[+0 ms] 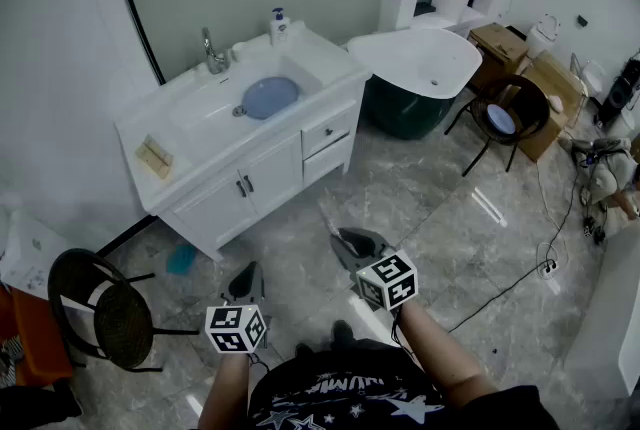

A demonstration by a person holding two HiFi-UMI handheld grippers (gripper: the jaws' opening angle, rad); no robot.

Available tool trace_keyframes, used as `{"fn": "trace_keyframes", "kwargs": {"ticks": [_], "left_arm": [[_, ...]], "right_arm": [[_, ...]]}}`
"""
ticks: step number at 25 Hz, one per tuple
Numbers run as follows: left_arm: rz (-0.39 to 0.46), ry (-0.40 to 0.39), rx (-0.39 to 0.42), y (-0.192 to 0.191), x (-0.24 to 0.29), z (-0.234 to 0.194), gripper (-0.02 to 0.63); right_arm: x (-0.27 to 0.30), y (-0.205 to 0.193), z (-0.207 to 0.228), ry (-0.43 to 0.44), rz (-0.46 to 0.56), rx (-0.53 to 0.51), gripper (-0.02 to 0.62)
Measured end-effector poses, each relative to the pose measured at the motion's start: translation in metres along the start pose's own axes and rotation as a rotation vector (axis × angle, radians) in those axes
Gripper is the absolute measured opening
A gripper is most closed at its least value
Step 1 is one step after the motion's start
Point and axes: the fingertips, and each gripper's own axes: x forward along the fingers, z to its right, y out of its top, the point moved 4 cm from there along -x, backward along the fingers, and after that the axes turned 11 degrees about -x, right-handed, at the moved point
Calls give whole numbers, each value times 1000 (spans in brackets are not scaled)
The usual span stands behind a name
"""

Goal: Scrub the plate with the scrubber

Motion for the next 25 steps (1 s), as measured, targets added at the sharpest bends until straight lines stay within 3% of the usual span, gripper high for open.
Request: {"fn": "trace_keyframes", "kwargs": {"ticks": [15,25], "left_arm": [[-16,17,-11,3,13,7,20],[-15,58,-34,6,40,26,20]], "right_arm": [[11,5,4,57,13,-18,71],[11,-2,55,74,39,23,71]]}}
